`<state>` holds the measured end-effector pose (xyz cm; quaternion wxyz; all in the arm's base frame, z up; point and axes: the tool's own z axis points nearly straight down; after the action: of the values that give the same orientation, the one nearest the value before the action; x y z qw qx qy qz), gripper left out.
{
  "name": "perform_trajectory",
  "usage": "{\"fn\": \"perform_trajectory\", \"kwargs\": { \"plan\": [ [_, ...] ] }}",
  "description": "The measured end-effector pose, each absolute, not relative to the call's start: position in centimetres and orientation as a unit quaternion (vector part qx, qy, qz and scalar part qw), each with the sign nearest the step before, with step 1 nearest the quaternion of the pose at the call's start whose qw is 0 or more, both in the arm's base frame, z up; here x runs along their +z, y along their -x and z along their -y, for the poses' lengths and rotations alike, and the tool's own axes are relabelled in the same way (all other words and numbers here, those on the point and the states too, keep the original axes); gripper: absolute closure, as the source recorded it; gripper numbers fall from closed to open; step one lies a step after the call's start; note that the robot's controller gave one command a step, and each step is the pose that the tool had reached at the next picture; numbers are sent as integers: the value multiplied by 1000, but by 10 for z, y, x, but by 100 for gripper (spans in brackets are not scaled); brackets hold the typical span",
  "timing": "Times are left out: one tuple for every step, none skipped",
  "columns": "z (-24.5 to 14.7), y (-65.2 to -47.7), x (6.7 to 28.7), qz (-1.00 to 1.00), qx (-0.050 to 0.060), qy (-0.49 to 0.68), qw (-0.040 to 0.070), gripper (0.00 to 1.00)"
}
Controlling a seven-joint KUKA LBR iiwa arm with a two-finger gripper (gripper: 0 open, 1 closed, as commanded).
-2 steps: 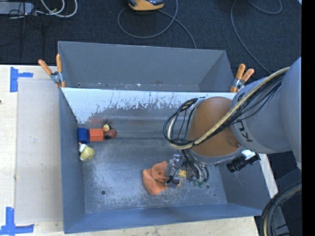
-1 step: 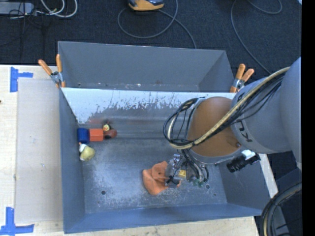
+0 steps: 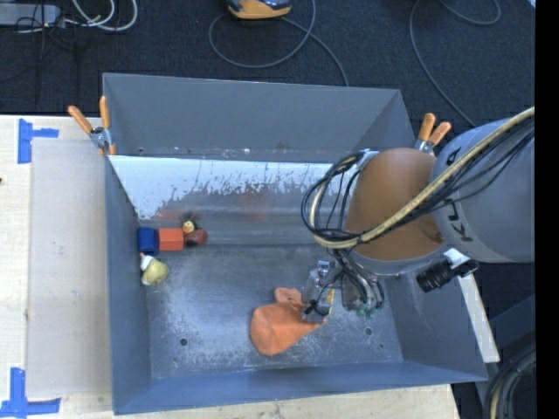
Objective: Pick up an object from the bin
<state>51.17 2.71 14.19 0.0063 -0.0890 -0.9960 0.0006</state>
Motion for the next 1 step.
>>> {"fn": "perform_trajectory", "kwargs": {
  "plan": [
    [-6, -513, 190, 999, 0, 37, 4, 100]
  ]
}}
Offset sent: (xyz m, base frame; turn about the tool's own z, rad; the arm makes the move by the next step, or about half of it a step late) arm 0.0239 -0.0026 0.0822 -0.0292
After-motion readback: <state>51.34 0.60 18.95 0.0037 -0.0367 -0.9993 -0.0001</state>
